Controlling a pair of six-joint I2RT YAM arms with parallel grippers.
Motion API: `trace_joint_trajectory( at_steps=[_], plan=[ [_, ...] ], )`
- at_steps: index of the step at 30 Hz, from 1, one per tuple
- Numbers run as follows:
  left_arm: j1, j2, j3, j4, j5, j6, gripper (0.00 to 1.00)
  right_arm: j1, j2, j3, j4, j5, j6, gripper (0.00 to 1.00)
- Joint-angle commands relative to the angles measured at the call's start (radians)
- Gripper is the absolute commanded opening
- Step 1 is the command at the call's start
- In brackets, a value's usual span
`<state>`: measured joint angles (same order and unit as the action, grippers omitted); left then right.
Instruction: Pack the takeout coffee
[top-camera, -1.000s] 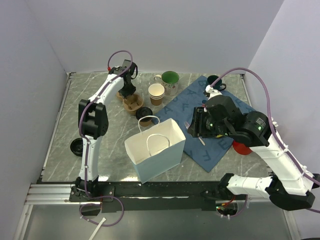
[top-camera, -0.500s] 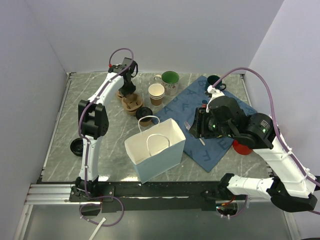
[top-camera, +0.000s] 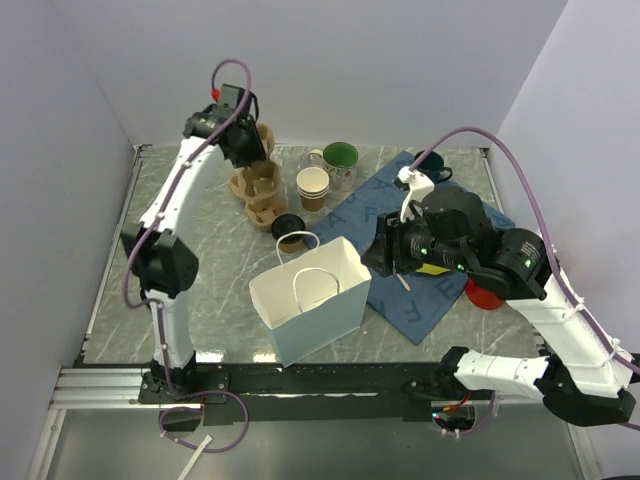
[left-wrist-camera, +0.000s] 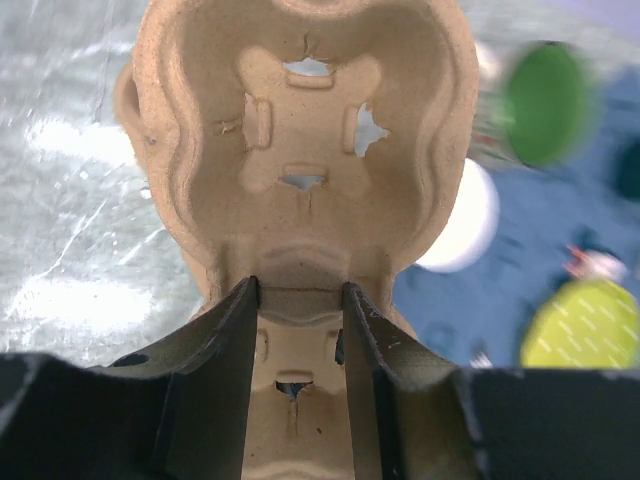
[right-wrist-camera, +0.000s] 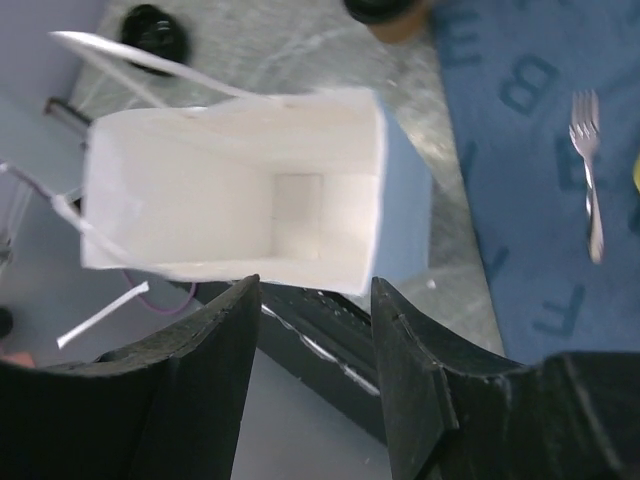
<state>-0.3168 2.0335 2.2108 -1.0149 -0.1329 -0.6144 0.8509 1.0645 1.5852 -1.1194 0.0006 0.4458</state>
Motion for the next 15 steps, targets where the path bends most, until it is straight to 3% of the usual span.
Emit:
trace_joint_trajectory(
  at_steps=[1, 6, 10, 15],
  plan=[
    [-0.005, -0.186, 0.040, 0.004, 0.130, 0.097, 0.12, 0.002, -0.018, 0.062, 0.171, -0.103, -0.143, 0.57],
    [-0.005, -0.363, -0.077, 0.131, 0.361, 0.091, 0.14, 0.000, -0.028, 0.030, 0.245, -0.203, -0.208, 0.59],
    [-0.008, -0.505, -0.147, 0.214, 0.522, 0.015, 0.14, 0.000, -0.079, -0.106, 0.397, -0.333, -0.304, 0.60],
    [-0.016, -0.622, -0.221, 0.205, 0.634, -0.021, 0.14, 0.002, -0.182, -0.241, 0.705, -0.378, -0.334, 0.58]
  ],
)
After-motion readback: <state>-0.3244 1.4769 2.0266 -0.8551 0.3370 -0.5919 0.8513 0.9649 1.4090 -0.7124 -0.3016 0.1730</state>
